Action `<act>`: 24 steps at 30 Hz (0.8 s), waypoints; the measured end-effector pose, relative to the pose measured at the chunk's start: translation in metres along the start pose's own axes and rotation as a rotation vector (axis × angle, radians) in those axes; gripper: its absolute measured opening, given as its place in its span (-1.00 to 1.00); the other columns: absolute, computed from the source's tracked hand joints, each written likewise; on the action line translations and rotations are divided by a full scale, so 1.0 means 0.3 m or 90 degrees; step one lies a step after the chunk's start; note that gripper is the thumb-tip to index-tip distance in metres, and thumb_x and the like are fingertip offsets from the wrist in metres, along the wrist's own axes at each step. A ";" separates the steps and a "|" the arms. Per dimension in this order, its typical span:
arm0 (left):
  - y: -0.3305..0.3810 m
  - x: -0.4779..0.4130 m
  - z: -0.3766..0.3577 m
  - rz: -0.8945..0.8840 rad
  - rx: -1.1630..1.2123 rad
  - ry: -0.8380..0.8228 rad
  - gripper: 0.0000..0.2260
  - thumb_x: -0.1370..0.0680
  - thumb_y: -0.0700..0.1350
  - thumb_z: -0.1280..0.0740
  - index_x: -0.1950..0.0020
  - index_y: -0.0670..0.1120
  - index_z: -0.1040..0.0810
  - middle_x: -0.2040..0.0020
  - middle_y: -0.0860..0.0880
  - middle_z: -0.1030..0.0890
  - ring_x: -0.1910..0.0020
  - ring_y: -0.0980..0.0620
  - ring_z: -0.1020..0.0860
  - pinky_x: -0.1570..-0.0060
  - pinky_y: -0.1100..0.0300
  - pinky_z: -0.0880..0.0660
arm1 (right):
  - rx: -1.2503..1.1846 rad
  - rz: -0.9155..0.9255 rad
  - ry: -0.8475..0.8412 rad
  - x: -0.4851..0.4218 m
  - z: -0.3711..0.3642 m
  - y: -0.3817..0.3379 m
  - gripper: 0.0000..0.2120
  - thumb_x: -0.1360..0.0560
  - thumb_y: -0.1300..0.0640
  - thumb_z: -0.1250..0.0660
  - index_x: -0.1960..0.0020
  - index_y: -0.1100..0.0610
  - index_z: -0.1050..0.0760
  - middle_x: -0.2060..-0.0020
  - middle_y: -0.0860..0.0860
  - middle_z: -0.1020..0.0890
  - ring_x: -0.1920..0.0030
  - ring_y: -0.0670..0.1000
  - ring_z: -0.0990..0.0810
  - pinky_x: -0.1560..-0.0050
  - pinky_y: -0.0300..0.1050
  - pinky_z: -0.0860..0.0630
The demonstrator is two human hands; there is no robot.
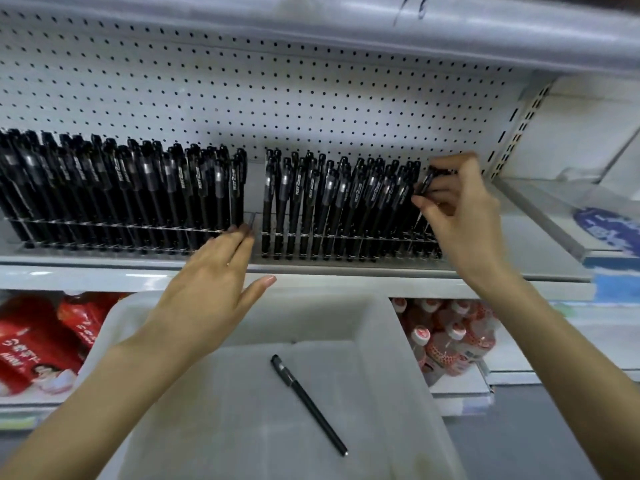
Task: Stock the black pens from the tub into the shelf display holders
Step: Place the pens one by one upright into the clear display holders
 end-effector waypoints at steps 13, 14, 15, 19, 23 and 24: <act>-0.006 0.008 -0.003 -0.020 0.019 0.012 -0.31 -0.55 0.25 0.09 -0.45 -0.22 -0.30 -0.43 -0.16 -0.35 -0.42 -0.09 -0.30 -0.41 0.06 -0.14 | 0.121 0.021 -0.053 0.017 -0.014 -0.005 -0.63 -0.49 0.25 -0.37 -0.26 0.09 -0.40 0.09 0.00 -0.50 0.13 -0.06 -0.48 0.14 -0.34 -0.41; -0.005 0.015 0.003 -0.021 0.024 0.015 -0.31 -0.55 0.26 0.10 -0.46 -0.21 -0.28 -0.45 -0.14 -0.33 -0.43 -0.07 -0.29 -0.42 0.08 -0.09 | 0.130 0.029 -0.052 0.022 -0.007 -0.012 -0.62 -0.49 0.24 -0.37 -0.26 0.09 -0.39 0.09 0.01 -0.50 0.14 -0.06 -0.49 0.13 -0.31 -0.42; -0.003 0.023 0.010 -0.022 0.026 0.019 -0.31 -0.55 0.26 0.11 -0.48 -0.19 -0.26 -0.47 -0.13 -0.30 -0.43 -0.06 -0.28 -0.42 0.11 -0.05 | 0.135 0.033 -0.045 0.026 0.003 -0.019 -0.62 -0.49 0.23 -0.37 -0.27 0.09 -0.39 0.08 0.01 -0.51 0.15 -0.06 -0.49 0.13 -0.30 -0.42; 0.000 0.066 0.045 -0.002 0.070 0.016 -0.34 -0.58 0.30 0.07 -0.52 -0.12 -0.18 -0.51 -0.06 -0.22 -0.46 -0.03 -0.21 -0.40 0.22 0.06 | 0.094 0.061 0.040 0.077 0.047 -0.096 -0.69 -0.48 0.25 -0.37 -0.19 0.11 -0.43 0.17 0.03 -0.53 0.23 -0.05 -0.50 0.20 -0.38 -0.43; -0.046 0.097 0.041 0.038 0.081 0.004 -0.28 -0.53 0.34 0.15 -0.50 -0.12 -0.24 -0.44 -0.08 -0.33 -0.41 -0.07 -0.26 -0.42 0.07 -0.08 | -0.019 0.009 -0.109 0.210 -0.100 -0.184 -0.80 -0.46 0.21 -0.40 0.00 0.03 -0.44 0.28 -0.04 -0.54 0.29 -0.08 -0.50 0.26 -0.34 -0.42; -0.059 0.105 0.027 0.052 0.086 -0.006 -0.27 -0.53 0.35 0.15 -0.48 -0.12 -0.26 -0.42 -0.09 -0.36 -0.39 -0.09 -0.28 -0.41 0.04 -0.10 | 0.014 -0.019 -0.226 0.261 -0.189 -0.189 -0.83 -0.46 0.17 -0.41 0.03 0.02 -0.45 0.28 -0.07 -0.54 0.29 -0.09 -0.50 0.24 -0.27 -0.44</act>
Point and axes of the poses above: each hand's wrist, its own x-axis away from the middle knuckle, its own z-axis out of the back of the hand, y = z × x, the point moved 7 cm from there along -x, towards the middle knuckle
